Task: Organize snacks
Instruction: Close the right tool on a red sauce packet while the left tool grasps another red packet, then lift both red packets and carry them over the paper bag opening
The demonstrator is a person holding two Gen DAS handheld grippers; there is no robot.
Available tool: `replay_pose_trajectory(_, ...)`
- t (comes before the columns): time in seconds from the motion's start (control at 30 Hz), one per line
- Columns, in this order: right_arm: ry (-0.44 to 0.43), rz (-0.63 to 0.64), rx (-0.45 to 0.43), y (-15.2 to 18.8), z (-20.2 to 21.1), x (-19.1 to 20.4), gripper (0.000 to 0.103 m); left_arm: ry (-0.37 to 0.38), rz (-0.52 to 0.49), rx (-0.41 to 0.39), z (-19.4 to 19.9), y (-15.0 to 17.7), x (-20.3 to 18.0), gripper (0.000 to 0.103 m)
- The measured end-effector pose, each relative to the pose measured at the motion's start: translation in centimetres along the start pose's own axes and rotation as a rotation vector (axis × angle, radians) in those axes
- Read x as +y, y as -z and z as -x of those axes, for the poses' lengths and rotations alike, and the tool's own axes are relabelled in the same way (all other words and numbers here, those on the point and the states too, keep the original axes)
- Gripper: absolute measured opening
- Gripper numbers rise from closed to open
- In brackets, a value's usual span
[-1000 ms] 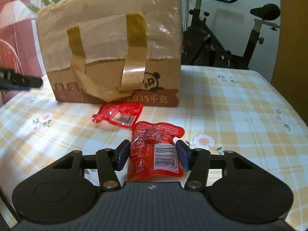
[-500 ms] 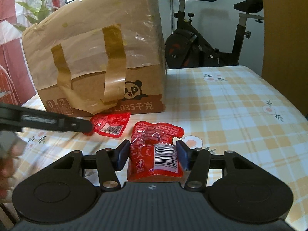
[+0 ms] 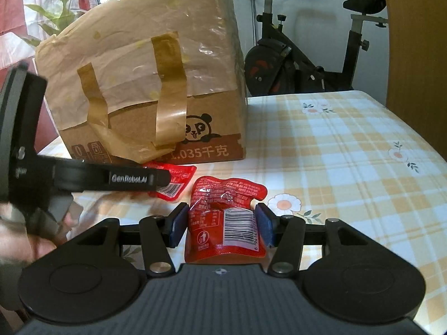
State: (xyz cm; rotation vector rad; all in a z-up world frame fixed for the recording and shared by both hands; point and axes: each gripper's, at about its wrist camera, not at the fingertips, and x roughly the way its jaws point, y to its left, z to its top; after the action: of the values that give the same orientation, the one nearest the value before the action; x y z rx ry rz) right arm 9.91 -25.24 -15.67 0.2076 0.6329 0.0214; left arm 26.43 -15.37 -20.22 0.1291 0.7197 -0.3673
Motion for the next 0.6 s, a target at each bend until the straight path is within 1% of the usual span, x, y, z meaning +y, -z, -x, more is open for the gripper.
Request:
replay_pose_trajectory(0.1, -0.002, -0.004, 0.001, 0.0, 0.0, 0.0, 0.055, 0.011, -0.002, 0.011, 1.2, 0.6, 0.2, 0.043)
replay_pose_trajectory(0.27, -0.007, -0.012, -0.002, 0.0, 0.0, -0.2, 0.055, 0.042, -0.015, 0.020, 4.2, 2.4, 1.1, 0.042)
replay_pose_trajectory(0.43, -0.008, -0.018, 0.000, 0.0, 0.0, -0.2, 0.055, 0.050, -0.013, 0.001, 6.8, 3.5, 2.1, 0.043)
replay_pose_trajectory(0.6, -0.008, -0.016, -0.017, 0.1, 0.3, -0.1, 0.055, 0.038, 0.022, -0.035, 9.2, 3.8, 3.7, 0.043)
